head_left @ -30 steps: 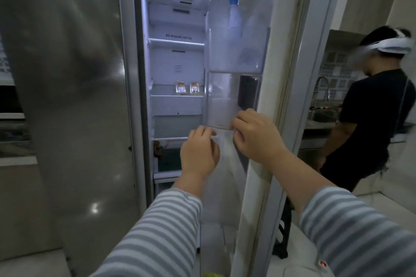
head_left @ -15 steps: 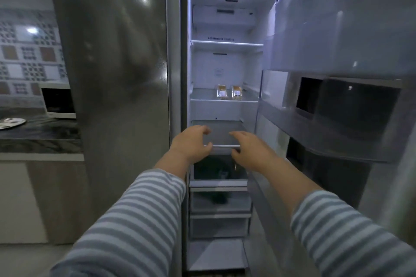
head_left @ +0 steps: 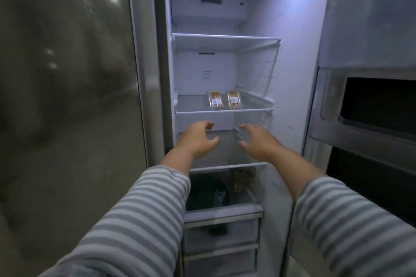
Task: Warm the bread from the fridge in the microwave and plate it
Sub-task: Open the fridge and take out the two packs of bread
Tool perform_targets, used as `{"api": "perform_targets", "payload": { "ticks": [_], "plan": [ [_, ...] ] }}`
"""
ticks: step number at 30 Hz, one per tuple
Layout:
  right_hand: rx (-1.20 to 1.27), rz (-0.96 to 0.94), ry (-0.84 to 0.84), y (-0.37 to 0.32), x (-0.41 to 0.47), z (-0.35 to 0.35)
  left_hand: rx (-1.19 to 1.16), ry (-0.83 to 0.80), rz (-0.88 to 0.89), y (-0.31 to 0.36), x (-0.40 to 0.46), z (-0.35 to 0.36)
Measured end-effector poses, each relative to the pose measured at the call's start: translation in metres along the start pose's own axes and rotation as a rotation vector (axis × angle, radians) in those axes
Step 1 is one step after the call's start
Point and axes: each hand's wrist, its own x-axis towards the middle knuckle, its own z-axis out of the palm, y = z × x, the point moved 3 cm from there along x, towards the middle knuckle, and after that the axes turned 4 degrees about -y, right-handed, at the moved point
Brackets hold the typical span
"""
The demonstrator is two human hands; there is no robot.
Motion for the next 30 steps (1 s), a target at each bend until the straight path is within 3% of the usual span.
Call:
{"api": "perform_targets", "payload": {
  "ticks": [5, 13, 18, 24, 30],
  "plan": [
    [0.07, 0.023, 0.05, 0.027, 0.081, 0.001, -0.059, 0.049, 0.015, -0.022, 0.08, 0.023],
    [0.221, -0.09, 0.155, 0.063, 0.231, 0.001, -0.057, 0.141, -0.017, -0.063, 0.224, 0.049],
    [0.287, -0.094, 0.133, 0.091, 0.312, 0.005, -0.02, 0.192, 0.029, -0.084, 0.293, 0.063],
    [0.371, -0.058, 0.122, 0.102, 0.367, 0.017, 0.013, 0.162, -0.105, -0.11, 0.348, 0.075],
    [0.424, -0.085, 0.105, 0.112, 0.382, 0.032, -0.112, 0.107, -0.205, -0.126, 0.373, 0.091]
  ]
}}
